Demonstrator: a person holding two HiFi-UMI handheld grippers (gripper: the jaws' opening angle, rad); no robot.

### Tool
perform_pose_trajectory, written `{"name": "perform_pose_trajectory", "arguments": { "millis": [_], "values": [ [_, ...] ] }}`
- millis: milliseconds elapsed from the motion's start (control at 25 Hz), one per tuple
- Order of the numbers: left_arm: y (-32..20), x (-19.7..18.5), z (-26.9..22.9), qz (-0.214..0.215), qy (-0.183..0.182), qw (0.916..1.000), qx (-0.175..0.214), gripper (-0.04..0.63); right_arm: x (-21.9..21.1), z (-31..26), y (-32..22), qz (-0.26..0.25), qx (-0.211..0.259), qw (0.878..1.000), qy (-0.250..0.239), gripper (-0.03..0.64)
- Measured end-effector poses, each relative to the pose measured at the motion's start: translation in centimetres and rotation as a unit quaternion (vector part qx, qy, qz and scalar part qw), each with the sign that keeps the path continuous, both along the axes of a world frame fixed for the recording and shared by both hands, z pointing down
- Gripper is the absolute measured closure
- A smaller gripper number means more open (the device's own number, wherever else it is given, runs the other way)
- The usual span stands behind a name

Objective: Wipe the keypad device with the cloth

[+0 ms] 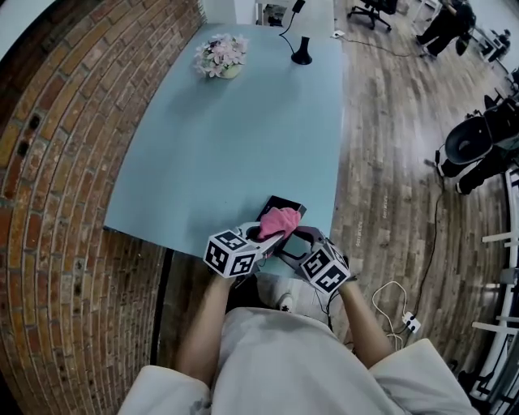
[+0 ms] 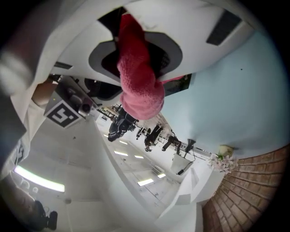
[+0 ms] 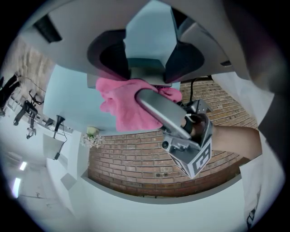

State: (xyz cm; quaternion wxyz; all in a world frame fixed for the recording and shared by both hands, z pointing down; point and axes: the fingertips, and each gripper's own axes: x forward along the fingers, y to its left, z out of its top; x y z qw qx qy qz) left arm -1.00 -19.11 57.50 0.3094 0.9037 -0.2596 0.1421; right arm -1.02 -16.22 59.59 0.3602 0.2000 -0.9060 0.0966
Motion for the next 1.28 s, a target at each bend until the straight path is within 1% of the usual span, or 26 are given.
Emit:
{"name": "perform_pose_trajectory", "arguments": {
  "millis": [40, 200, 400, 560, 760, 1000, 1160, 1280],
  "values": [
    [0.3, 0.2, 0.2, -0.002, -0.005, 1.0000, 0.001, 0.463, 0.0, -0.1, 0.0, 0.000, -0.001, 1.000, 0.000, 0.334],
    [0.4, -0.5, 0.8, -0.030, -0.004, 0.9995, -0.007, 0.463, 0.1, -0.2, 0.1, 0.004, -0.006, 1.000, 0.001, 0.333],
    [0.1, -2.1, 2.1, -0.050, -0.026, 0.9983, -0.016, 0.465, 0.1, -0.2, 0.1, 0.004, -0.003, 1.000, 0.000, 0.333],
    [-0.5, -3.8, 3.6, -0.064, -0.040, 0.9966, -0.034, 0.465, 0.0, -0.4, 0.0, 0.003, -0.005, 1.000, -0.003, 0.333],
    [-0.9, -5.5, 5.7, -0.072, -0.049, 0.9943, -0.061, 0.465, 0.0, -0.3, 0.1, 0.002, -0.008, 1.000, -0.002, 0.333],
    [-1.7, -6.6, 6.9, -0.068, -0.049, 0.9932, -0.081, 0.465, 0.1, -0.5, 0.0, 0.002, -0.010, 1.000, -0.002, 0.333],
    [-1.9, -7.1, 7.5, -0.076, -0.038, 0.9919, -0.094, 0.465, 0.1, -0.4, 0.1, 0.002, -0.010, 1.000, -0.003, 0.333],
    [-2.3, -7.6, 8.2, -0.084, -0.040, 0.9905, -0.101, 0.465, 0.2, -0.3, 0.1, 0.003, -0.010, 1.000, -0.003, 0.333]
  ]
}}
